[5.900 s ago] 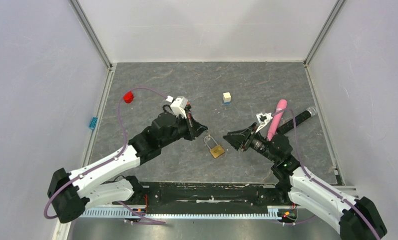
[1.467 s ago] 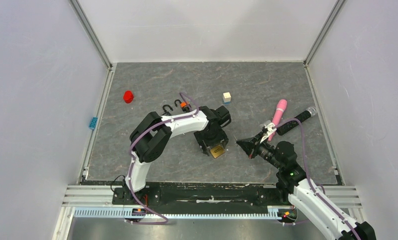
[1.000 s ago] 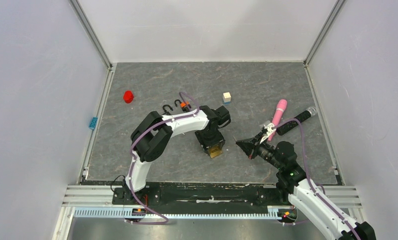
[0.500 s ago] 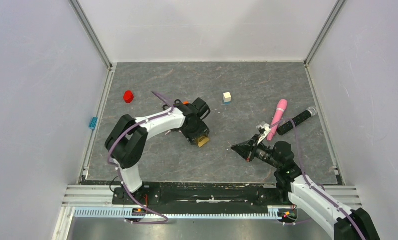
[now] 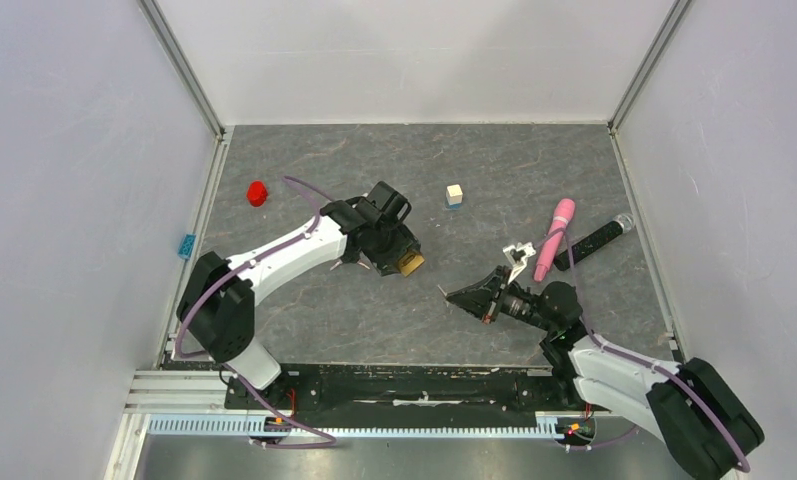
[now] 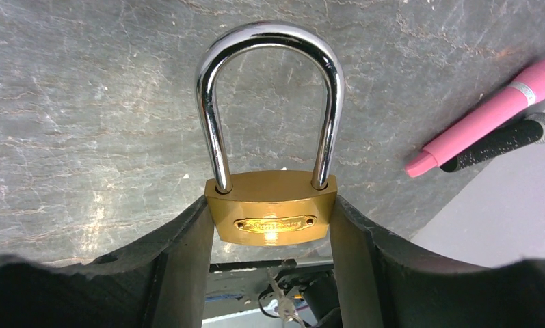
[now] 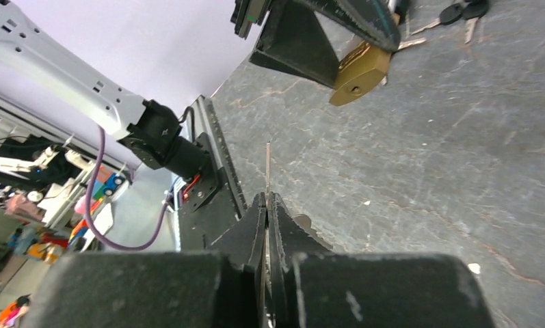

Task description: Unlock with the key

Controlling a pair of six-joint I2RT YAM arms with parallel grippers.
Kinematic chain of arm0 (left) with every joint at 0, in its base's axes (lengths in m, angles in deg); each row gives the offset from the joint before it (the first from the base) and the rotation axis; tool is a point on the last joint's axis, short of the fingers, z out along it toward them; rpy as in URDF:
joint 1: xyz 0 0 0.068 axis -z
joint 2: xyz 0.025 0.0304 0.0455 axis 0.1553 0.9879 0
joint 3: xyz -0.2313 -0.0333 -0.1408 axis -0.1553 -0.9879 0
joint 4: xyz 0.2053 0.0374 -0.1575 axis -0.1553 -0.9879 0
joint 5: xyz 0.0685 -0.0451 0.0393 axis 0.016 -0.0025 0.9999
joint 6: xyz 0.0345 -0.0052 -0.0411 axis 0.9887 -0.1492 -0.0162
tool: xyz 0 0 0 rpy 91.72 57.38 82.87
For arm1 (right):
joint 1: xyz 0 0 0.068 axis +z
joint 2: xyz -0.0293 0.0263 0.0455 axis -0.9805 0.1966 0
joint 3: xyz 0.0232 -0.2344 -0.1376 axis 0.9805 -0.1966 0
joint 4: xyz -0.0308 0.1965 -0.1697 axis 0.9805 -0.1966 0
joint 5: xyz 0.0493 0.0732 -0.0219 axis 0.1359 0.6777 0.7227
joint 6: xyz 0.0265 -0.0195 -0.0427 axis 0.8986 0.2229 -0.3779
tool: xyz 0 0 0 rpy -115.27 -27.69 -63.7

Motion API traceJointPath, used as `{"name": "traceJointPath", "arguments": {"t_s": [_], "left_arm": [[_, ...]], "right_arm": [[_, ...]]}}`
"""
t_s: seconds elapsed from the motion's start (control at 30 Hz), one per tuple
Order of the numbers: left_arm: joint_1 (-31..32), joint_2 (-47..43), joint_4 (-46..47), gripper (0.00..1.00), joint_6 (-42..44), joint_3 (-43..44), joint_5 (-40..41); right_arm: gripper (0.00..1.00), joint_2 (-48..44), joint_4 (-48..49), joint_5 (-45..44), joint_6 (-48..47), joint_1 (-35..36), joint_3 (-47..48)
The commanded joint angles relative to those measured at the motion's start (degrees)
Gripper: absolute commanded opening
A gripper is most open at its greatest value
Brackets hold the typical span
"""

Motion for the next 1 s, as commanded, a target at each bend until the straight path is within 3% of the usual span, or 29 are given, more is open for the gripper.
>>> {"name": "traceJointPath", "arguments": {"t_s": [0.0, 0.53, 0.97], "left_arm": [[0.09, -4.69, 3.58, 0.13, -0.55, 2.88, -2.16], [3.18, -7.76, 9.61, 0.11, 0.59, 0.67, -3.38], [4.03, -9.58, 9.96, 0.1, 1.14, -0.73, -2.78]], "right_arm": [[0.0, 3.99, 10.69, 0.69, 3.4, 2.1, 1.8], [0.0, 19.83, 25.63, -1.54, 10.22, 2.68, 4.28], [0.0, 21.5, 25.19, -7.21, 10.16, 2.53, 3.3]]}}
